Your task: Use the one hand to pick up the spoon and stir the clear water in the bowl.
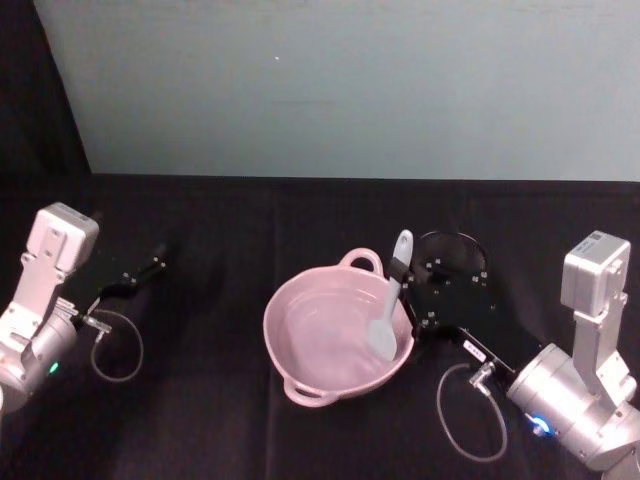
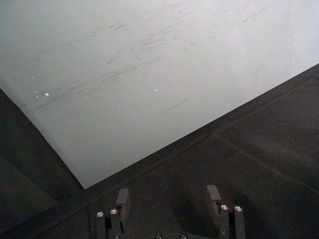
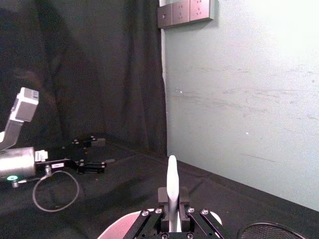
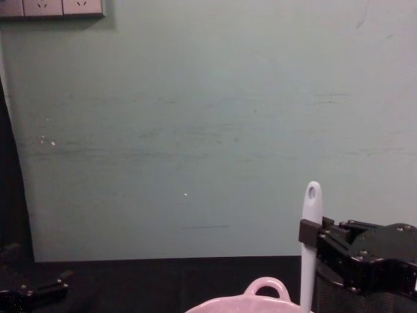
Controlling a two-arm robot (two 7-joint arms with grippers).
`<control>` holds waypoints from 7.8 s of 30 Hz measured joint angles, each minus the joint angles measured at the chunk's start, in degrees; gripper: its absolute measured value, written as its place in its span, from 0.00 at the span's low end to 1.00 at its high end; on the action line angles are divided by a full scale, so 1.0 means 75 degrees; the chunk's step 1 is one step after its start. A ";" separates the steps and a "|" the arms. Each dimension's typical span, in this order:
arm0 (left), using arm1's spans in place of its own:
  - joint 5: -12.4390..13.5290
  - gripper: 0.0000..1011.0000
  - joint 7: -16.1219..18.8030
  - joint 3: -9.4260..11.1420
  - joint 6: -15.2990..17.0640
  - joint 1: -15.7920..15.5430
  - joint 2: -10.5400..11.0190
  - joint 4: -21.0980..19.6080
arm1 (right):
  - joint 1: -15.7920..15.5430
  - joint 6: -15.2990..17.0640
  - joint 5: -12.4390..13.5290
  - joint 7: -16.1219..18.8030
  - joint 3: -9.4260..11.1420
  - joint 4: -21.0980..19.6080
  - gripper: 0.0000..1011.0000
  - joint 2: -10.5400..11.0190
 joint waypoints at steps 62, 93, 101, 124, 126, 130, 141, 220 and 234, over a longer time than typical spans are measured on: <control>0.0000 0.99 0.0000 -0.0001 0.0000 0.0000 0.0000 0.0000 | 0.1343 -0.0522 -0.0234 0.0102 -0.0405 0.1659 0.12 -0.0636; 0.0000 0.99 0.0000 -0.0001 0.0000 0.0000 0.0000 0.0000 | 0.1757 -0.0853 -0.0111 0.0521 -0.1253 0.2298 0.12 -0.1344; 0.0000 0.99 0.0000 0.0000 0.0000 0.0000 0.0000 0.0000 | 0.2138 -0.0968 -0.0347 0.0265 -0.1081 0.2788 0.12 -0.1441; 0.0000 0.99 0.0000 0.0000 0.0000 0.0000 0.0000 0.0000 | 0.1046 -0.0805 -0.0408 0.0016 -0.0458 0.1555 0.12 -0.0843; 0.0000 0.99 0.0000 0.0000 0.0000 0.0000 0.0000 0.0000 | 0.0970 -0.0824 -0.0338 0.0063 -0.0446 0.1458 0.12 -0.0845; 0.0000 0.99 0.0000 -0.0001 0.0000 0.0000 0.0000 0.0000 | 0.0901 -0.0890 -0.0214 0.0118 -0.0399 0.1322 0.12 -0.0854; 0.0000 0.99 0.0000 0.0000 0.0000 0.0000 0.0000 0.0000 | 0.0730 -0.0892 0.0069 0.0113 -0.0151 0.0640 0.12 -0.0755; 0.0000 0.99 0.0000 0.0000 0.0000 0.0000 0.0000 0.0000 | 0.1218 0.0713 0.2918 -0.0479 0.0878 0.1881 0.12 -0.0391; 0.0000 0.99 0.0000 0.0000 0.0000 0.0000 0.0000 0.0000 | 0.1161 0.0631 0.3051 -0.0473 0.0851 0.2023 0.12 -0.0402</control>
